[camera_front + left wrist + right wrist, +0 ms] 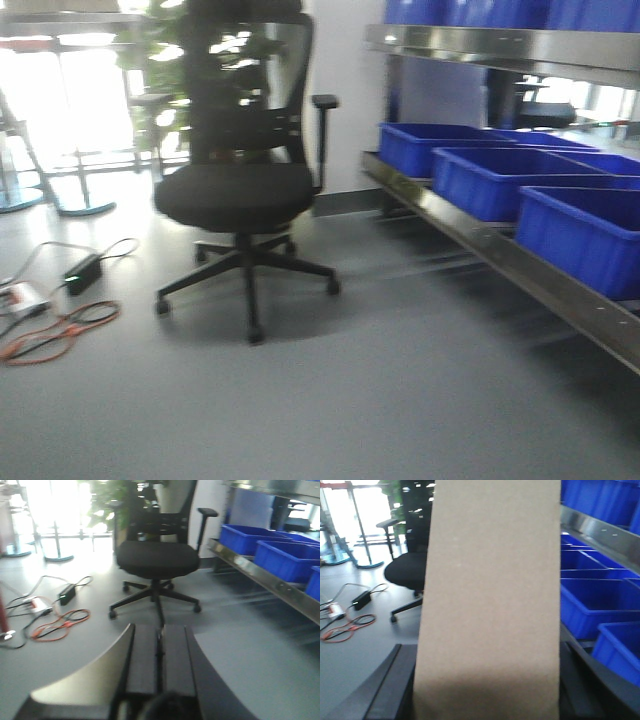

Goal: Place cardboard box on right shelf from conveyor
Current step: 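Drive toward the steel shelf rack with blue bins, box held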

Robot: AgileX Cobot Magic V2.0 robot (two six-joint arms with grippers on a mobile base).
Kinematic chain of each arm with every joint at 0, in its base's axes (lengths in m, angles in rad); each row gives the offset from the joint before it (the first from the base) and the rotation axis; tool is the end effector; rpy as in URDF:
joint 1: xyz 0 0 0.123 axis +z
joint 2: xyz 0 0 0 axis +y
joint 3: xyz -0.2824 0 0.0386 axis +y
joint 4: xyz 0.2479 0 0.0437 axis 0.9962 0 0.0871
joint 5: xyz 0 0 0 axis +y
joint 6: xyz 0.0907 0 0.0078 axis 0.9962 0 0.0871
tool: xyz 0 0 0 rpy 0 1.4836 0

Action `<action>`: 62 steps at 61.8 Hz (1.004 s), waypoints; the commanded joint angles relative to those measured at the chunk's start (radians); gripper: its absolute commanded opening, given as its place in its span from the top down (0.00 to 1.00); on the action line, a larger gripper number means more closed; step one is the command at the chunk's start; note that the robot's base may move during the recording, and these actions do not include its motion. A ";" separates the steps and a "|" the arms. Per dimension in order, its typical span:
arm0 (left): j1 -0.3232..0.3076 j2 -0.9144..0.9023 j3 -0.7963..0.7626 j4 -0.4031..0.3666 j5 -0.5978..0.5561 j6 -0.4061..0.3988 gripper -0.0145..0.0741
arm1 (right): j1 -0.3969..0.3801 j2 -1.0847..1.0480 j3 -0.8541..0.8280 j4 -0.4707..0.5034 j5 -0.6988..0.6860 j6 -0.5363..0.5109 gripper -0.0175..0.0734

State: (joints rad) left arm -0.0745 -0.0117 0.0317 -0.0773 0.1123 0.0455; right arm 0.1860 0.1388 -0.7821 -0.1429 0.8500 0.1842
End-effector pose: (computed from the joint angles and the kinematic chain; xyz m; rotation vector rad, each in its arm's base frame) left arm 0.0566 -0.0050 0.1928 0.0416 1.6157 -0.0887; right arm -0.0103 -0.0119 0.3735 -0.0007 1.6859 0.1167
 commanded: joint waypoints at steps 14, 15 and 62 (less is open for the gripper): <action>-0.006 -0.017 0.010 -0.006 -0.089 0.000 0.97 | -0.002 0.018 -0.024 -0.014 -0.103 -0.005 0.59; -0.006 -0.017 0.010 -0.006 -0.089 0.000 0.97 | -0.002 0.018 -0.024 -0.014 -0.103 -0.005 0.59; -0.006 -0.017 0.010 -0.006 -0.089 0.000 0.97 | -0.002 0.018 -0.024 -0.014 -0.103 -0.005 0.59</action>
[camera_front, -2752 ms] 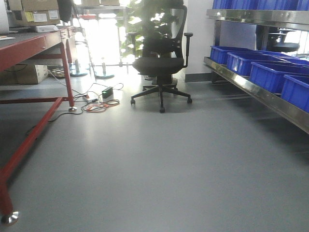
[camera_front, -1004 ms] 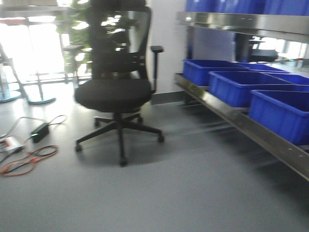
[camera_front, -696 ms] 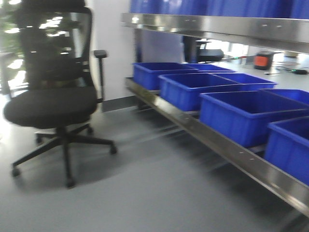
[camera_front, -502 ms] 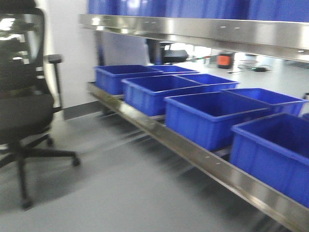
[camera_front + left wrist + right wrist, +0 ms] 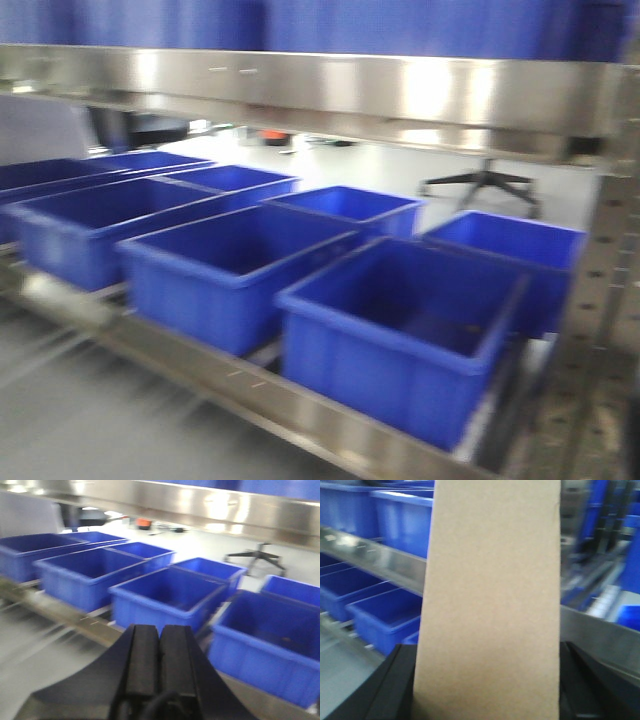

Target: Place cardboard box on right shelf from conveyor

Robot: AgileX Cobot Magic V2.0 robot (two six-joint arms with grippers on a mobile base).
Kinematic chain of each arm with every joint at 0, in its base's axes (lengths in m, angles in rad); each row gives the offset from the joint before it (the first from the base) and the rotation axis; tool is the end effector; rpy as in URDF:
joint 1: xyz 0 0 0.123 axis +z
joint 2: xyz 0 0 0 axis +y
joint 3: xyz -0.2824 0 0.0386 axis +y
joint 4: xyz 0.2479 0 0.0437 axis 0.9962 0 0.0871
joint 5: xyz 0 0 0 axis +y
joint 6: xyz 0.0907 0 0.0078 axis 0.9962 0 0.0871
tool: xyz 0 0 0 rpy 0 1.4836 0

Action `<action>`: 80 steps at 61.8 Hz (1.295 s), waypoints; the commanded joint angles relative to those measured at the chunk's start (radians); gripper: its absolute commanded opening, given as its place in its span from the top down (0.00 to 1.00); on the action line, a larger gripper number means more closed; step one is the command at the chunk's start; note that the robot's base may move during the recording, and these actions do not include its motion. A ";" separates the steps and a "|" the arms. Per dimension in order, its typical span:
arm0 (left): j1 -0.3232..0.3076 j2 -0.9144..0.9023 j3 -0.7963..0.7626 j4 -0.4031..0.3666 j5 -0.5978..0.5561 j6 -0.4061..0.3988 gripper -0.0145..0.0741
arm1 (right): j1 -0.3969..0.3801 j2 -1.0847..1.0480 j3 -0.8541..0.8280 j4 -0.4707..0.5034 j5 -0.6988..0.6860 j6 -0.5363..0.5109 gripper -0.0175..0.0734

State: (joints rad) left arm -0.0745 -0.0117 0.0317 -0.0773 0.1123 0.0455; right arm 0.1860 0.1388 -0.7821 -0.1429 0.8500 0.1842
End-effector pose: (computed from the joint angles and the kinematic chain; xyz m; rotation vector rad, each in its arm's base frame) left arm 0.0566 -0.0050 0.1928 0.0416 1.6157 -0.0887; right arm -0.0103 -0.0119 0.3735 -0.0007 1.6859 0.1167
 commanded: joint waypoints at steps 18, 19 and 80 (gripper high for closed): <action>0.033 -0.017 0.010 -0.006 -0.087 0.000 0.97 | -0.002 0.018 -0.024 -0.014 -0.103 -0.005 0.59; 0.036 -0.017 0.010 -0.006 -0.087 0.000 0.97 | -0.002 0.018 -0.024 -0.014 -0.103 -0.005 0.59; 0.041 -0.017 0.010 -0.006 -0.087 0.000 0.97 | -0.002 0.018 -0.024 -0.014 -0.103 -0.005 0.59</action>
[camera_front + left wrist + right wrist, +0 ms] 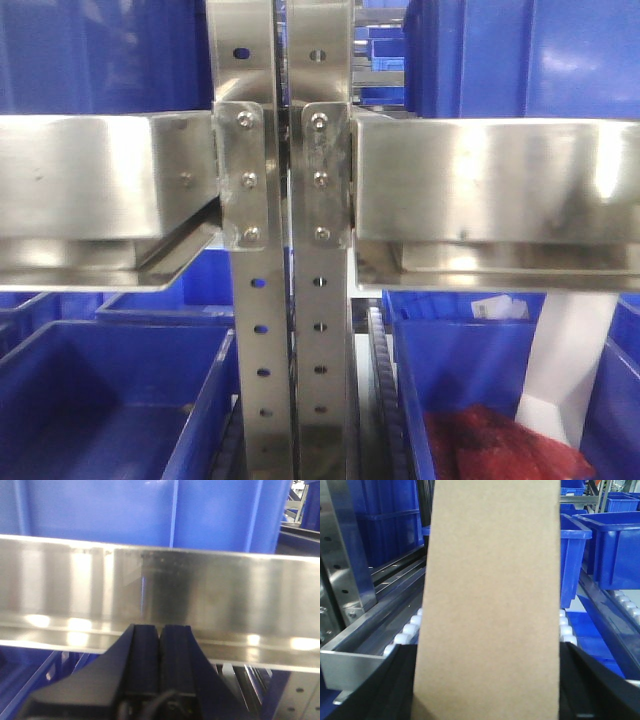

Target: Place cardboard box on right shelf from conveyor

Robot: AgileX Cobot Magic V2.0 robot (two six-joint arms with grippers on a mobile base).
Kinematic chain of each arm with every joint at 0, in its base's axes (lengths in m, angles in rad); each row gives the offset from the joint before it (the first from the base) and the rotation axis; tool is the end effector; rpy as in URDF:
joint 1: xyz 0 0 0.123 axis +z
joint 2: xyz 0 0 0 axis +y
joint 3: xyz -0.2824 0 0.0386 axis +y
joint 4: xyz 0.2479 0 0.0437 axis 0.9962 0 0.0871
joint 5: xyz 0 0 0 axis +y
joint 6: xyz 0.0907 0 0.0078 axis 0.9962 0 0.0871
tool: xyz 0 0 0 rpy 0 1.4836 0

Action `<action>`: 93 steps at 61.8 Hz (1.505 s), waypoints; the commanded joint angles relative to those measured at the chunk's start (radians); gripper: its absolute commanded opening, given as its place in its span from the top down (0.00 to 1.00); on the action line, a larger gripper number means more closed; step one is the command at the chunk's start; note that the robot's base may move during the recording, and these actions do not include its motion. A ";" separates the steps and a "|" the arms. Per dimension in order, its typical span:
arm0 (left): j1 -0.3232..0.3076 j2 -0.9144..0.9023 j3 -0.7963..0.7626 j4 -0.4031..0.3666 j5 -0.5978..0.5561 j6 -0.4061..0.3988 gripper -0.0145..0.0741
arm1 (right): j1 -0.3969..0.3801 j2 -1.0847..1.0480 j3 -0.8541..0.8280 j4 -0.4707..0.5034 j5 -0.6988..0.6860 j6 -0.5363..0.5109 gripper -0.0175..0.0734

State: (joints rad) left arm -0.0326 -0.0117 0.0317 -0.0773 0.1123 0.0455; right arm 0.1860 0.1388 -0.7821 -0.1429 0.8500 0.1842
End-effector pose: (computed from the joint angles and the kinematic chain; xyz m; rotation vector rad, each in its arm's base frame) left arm 0.0568 -0.0026 0.1928 0.0077 1.6158 -0.0564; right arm -0.0103 -0.0119 0.3735 -0.0007 1.6859 0.1167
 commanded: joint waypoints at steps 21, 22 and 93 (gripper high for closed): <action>-0.001 -0.015 0.010 -0.006 -0.087 0.000 0.97 | -0.002 0.018 -0.024 -0.014 -0.103 -0.005 0.59; -0.001 -0.015 0.010 -0.006 -0.087 0.000 0.97 | -0.002 0.018 -0.024 -0.014 -0.103 -0.005 0.59; -0.001 -0.015 0.010 -0.006 -0.087 0.000 0.97 | -0.002 0.035 -0.024 -0.008 -0.119 -0.005 0.59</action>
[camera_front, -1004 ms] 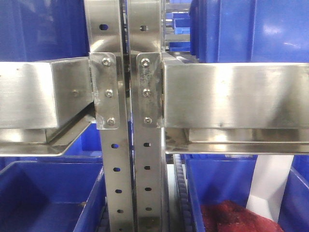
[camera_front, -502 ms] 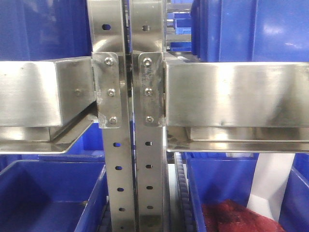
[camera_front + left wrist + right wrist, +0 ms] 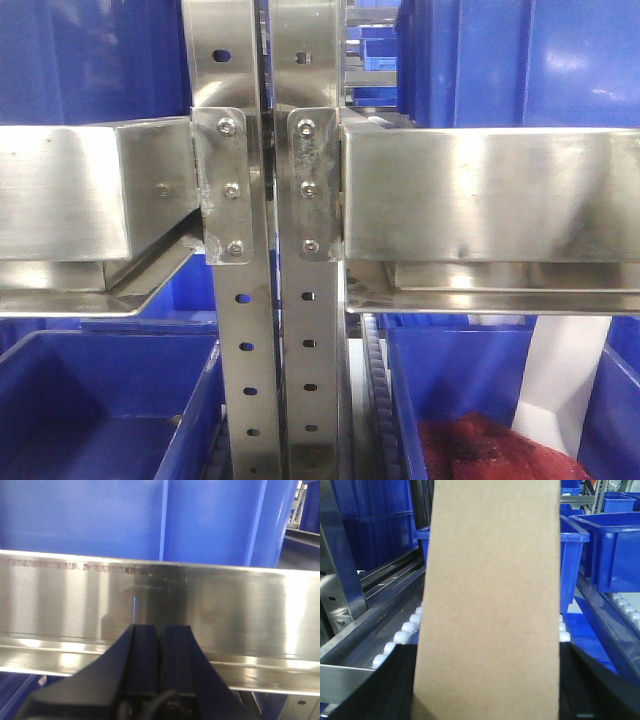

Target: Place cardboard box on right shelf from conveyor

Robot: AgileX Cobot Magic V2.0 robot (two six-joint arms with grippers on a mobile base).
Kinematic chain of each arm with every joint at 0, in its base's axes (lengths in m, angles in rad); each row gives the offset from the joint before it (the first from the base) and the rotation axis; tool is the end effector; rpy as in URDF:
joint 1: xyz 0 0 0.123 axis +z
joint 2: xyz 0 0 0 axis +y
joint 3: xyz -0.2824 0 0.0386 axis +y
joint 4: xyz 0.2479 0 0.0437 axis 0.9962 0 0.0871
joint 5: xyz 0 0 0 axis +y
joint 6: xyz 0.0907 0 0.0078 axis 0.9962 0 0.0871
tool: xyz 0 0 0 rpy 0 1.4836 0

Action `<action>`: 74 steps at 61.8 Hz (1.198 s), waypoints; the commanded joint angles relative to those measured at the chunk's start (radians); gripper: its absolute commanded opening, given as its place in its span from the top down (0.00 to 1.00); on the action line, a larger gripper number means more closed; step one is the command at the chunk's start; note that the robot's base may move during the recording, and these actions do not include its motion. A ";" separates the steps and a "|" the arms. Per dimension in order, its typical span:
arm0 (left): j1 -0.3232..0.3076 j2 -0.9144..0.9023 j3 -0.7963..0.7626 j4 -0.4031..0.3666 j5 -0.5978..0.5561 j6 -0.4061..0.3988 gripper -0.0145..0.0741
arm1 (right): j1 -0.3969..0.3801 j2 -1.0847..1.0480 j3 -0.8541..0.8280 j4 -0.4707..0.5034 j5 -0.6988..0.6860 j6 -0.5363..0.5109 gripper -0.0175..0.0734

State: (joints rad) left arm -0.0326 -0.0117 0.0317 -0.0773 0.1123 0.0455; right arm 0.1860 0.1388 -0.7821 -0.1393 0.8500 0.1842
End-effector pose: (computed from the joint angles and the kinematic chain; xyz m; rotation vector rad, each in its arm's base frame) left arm 0.0568 -0.0026 0.1928 0.0077 1.6158 -0.0564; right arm -0.0103 -0.0116 0.3735 -0.0008 1.6863 0.1207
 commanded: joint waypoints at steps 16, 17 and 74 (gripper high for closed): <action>-0.001 -0.015 0.010 -0.006 -0.087 0.000 0.97 | 0.042 0.279 -0.167 -0.039 -0.111 -0.245 0.59; -0.001 -0.015 0.010 -0.006 -0.087 0.000 0.97 | 0.047 0.298 -0.181 -0.039 -0.111 -0.270 0.59; -0.001 -0.015 0.010 -0.006 -0.087 0.000 0.97 | 0.018 0.808 -0.408 0.019 -0.090 -1.522 0.59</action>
State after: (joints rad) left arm -0.0326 -0.0117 0.0317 -0.0773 0.1123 0.0455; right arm 0.2366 0.9391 -1.1559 -0.1245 0.8459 -1.3138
